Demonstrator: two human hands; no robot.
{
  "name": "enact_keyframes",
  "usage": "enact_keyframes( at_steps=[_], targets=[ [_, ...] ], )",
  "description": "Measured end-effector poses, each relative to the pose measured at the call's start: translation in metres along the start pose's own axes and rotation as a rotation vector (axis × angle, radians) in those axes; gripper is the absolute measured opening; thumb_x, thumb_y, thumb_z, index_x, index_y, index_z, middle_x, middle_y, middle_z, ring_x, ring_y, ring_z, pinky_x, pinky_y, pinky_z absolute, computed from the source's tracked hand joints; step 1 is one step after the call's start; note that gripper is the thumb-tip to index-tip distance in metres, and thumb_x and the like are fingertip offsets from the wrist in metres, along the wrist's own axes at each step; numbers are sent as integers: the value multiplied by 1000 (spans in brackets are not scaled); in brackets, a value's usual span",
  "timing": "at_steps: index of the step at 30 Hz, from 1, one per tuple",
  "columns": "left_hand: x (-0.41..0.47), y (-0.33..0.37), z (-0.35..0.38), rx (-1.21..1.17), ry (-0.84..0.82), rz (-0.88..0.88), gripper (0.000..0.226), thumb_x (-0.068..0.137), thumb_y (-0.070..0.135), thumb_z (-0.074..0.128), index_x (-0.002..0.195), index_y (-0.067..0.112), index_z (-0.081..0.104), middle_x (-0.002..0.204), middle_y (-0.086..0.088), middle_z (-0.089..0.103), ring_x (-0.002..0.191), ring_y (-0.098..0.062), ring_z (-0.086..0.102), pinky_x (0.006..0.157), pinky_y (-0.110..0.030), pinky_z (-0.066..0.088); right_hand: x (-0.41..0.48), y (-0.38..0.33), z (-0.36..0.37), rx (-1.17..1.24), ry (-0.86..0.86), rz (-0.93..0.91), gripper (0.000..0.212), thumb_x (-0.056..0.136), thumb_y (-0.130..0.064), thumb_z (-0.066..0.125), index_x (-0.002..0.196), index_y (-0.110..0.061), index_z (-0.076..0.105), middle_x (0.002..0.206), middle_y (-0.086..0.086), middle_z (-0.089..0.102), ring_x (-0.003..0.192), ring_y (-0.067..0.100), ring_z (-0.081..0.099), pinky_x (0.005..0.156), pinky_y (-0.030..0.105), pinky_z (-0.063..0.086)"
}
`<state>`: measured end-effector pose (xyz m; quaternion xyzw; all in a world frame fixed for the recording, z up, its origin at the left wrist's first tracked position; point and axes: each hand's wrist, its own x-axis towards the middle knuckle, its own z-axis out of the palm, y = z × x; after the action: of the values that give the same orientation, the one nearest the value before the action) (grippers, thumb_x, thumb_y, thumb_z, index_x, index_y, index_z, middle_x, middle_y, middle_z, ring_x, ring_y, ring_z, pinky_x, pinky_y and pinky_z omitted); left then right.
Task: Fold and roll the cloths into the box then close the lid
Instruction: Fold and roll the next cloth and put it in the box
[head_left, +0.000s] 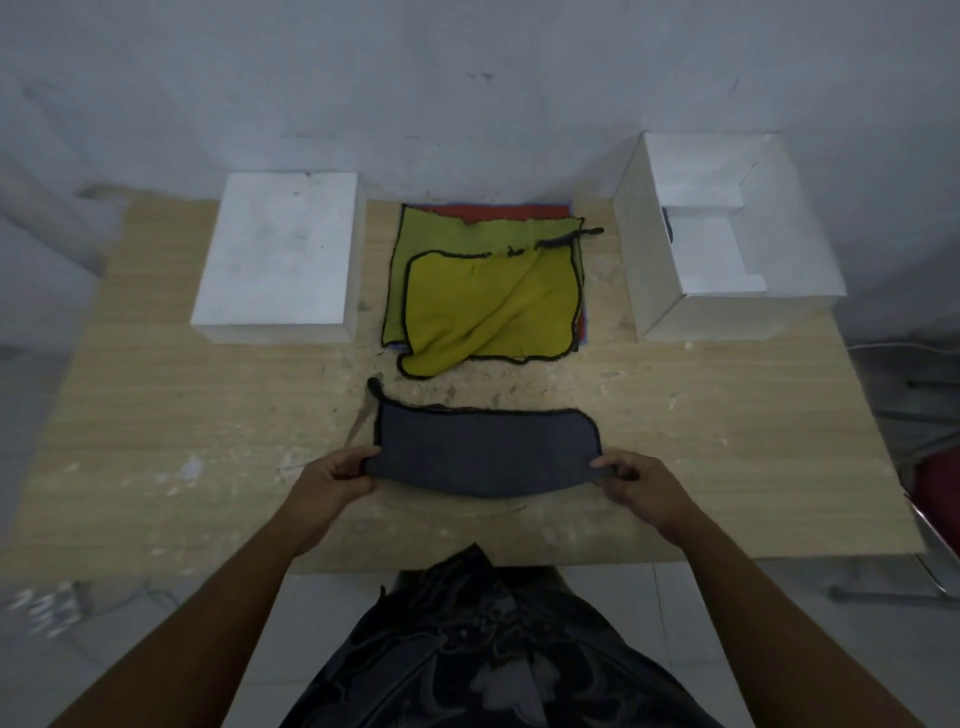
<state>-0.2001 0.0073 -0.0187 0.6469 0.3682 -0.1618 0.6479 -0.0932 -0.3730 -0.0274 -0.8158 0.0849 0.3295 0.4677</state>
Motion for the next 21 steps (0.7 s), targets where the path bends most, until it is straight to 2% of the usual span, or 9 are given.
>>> enact_keyframes(
  at_steps=[1,3,5,7,10,13,17,21],
  targets=[
    [1,4,-1,64,8,19,42,82,-14,62,119,4,63,119,-13,64,103,-25,61,100,-39,46,1,-3,0,8,8,-9,16,86,-4,67,93,-17,70,73,5,54,68,17,53,61,20,46],
    [5,12,-2,145,43,50,35,82,-11,64,114,4,66,115,-13,66,97,-23,61,92,-33,48,6,-7,-1,44,29,-7,12,86,-11,69,96,-17,71,77,7,55,71,20,55,63,28,47],
    [9,22,-2,188,72,72,26,85,-2,65,110,7,68,110,-11,67,86,-20,61,79,-27,49,12,-13,0,101,65,9,16,87,-14,68,103,-12,70,87,10,59,76,19,57,62,27,48],
    [15,30,-1,206,99,88,20,88,6,65,107,10,69,107,-10,66,84,-22,61,72,-28,49,16,-19,1,101,118,-4,15,89,-15,65,104,-11,69,98,11,64,83,17,61,63,25,51],
    [23,37,2,277,137,107,14,90,13,64,103,15,68,106,-11,64,92,-27,60,78,-35,48,21,-26,3,19,194,-76,17,91,-17,63,105,-9,68,98,16,69,90,29,65,76,39,53],
    [32,40,5,299,138,89,21,92,19,61,112,12,65,109,-11,65,96,-29,61,85,-41,51,29,-33,5,-53,227,-72,21,93,-18,59,105,-2,65,97,19,69,89,33,65,78,42,52],
    [42,41,10,322,154,55,28,95,17,56,120,4,59,110,-13,63,95,-31,61,85,-40,52,38,-40,8,-174,236,-45,19,95,-21,55,93,-4,62,85,16,63,80,31,59,65,33,44],
    [49,41,16,364,226,69,30,94,16,58,119,0,59,108,-17,64,97,-35,61,84,-42,51,43,-37,12,-287,303,-61,23,96,-23,53,88,-3,60,73,8,58,75,29,55,58,29,36]
  ],
)
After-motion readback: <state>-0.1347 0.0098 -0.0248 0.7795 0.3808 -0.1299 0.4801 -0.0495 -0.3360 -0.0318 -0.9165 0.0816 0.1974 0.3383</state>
